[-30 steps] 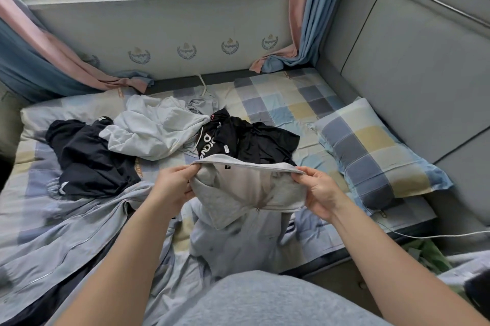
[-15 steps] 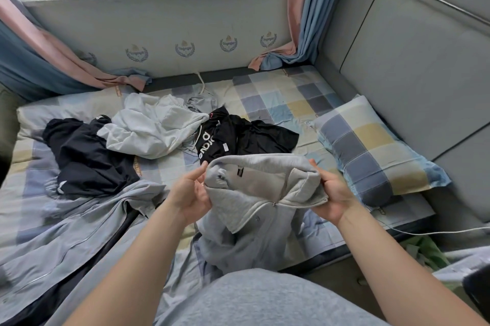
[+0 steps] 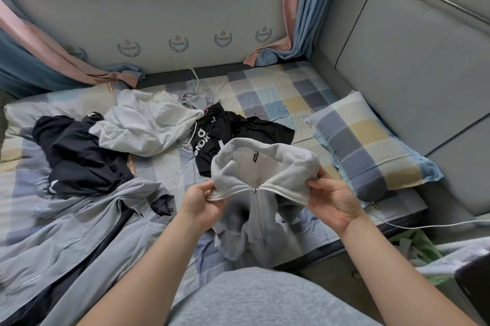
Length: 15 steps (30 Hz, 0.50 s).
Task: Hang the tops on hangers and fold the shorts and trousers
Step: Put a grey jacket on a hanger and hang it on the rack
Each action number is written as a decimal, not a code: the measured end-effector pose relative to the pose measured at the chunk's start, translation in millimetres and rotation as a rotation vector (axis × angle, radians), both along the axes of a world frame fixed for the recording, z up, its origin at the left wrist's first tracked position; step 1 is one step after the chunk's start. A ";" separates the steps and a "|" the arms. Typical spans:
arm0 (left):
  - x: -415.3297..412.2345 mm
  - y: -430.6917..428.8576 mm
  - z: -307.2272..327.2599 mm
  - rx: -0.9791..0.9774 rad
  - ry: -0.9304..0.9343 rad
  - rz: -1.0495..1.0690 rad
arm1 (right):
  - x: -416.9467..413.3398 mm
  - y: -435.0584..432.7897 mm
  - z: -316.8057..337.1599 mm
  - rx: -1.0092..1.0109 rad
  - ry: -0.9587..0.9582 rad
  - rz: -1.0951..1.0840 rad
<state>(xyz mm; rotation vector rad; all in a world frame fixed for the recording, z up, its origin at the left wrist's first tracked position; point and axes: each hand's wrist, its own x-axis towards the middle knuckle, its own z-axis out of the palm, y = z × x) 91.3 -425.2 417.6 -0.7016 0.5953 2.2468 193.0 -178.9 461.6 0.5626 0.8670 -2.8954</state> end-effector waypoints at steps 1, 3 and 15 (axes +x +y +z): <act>1.6 1.4 -0.7 -0.016 -0.022 -0.015 | 1.1 -0.2 -0.3 0.006 -0.006 -0.005; 5.6 6.5 -3.3 -0.054 -0.041 -0.063 | 1.2 -2.9 0.1 -0.002 -0.002 -0.009; 17.3 13.6 21.9 0.166 0.111 -0.188 | 9.3 1.2 -21.4 0.588 -0.369 0.173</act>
